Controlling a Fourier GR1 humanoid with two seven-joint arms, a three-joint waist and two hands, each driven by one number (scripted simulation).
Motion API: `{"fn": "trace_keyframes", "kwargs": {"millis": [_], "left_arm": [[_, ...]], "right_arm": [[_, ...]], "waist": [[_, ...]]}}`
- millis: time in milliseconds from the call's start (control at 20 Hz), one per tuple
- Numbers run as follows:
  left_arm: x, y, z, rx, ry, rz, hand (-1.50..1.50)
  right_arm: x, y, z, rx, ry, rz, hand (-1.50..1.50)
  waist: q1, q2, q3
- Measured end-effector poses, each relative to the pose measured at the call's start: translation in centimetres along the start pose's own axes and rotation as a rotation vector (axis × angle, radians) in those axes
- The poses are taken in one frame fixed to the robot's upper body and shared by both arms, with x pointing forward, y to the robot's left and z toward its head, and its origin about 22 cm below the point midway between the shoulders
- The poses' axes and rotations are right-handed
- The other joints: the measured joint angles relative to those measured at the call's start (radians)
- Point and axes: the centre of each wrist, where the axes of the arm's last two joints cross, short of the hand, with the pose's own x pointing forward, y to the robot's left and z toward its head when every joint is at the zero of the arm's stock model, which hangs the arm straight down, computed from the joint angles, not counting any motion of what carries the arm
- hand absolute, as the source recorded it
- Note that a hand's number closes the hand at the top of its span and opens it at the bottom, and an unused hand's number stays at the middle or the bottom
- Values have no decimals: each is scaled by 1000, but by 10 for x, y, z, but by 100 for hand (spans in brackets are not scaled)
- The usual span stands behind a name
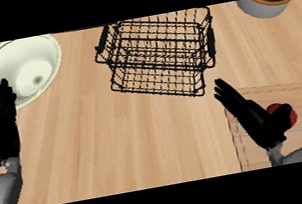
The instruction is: Pick the tomato from the cutting board and place it in the tiered basket
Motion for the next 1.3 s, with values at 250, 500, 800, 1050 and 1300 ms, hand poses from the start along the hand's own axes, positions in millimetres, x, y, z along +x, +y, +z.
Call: {"fn": "trace_keyframes", "kwargs": {"millis": [250,500,800,1050,1300], "left_arm": [[-2,-28,14,-186,-20,90,0],[-6,-65,33,-419,-15,211,0],[-18,-77,47,-500,-7,254,0],[-22,-72,50,-508,9,263,0],[-23,-68,48,-505,13,261,0]], "right_arm": [[25,-15,-22,-58,-50,53,-150],[34,-32,-36,-175,-82,156,-150],[43,-42,-37,-198,-242,228,-150],[91,-68,-20,-188,-218,514,-150],[138,-94,0,-118,-10,918,-150]], "waist": [[-6,-10,9],[-12,-11,10],[-15,-16,12],[-27,-25,10],[-39,-31,4]]}}
